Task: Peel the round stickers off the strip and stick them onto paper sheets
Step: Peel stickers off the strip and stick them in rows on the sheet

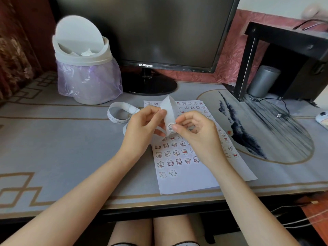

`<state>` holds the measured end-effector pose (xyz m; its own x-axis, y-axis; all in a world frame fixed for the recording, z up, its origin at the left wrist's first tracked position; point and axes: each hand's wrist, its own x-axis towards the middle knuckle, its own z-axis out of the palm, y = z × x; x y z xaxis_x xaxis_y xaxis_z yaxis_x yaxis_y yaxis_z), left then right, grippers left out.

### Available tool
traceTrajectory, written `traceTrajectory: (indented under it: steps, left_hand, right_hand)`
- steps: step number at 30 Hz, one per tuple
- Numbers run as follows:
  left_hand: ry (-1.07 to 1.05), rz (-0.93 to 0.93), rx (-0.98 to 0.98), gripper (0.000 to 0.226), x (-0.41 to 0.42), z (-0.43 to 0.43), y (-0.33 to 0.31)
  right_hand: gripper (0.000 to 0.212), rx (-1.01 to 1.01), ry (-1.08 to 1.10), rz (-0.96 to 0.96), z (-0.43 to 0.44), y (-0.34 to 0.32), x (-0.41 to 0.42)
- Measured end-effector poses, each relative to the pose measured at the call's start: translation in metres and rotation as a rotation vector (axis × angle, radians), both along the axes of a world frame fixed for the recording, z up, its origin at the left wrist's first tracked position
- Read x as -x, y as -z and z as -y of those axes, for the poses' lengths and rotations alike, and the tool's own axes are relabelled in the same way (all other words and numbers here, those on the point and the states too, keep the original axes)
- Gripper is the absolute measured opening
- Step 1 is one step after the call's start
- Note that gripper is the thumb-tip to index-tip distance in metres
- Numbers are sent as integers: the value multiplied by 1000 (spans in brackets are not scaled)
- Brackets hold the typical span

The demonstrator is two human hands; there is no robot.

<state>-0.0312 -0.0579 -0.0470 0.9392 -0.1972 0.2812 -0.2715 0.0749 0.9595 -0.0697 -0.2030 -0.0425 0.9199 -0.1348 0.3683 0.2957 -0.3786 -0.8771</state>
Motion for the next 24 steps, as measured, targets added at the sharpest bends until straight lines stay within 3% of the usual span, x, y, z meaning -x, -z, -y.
traceTrajectory:
  steps: [3, 9, 24]
  left_hand:
    - [30, -41, 21, 27, 1, 1, 0]
    - [49, 2, -70, 12, 1, 1, 2]
    - [52, 18, -116, 14, 0, 1, 4]
  right_hand:
    - [14, -50, 7, 24, 1, 0, -2]
    - [12, -57, 33, 48, 2, 2, -2]
    - [11, -18, 54, 57, 2, 4, 1]
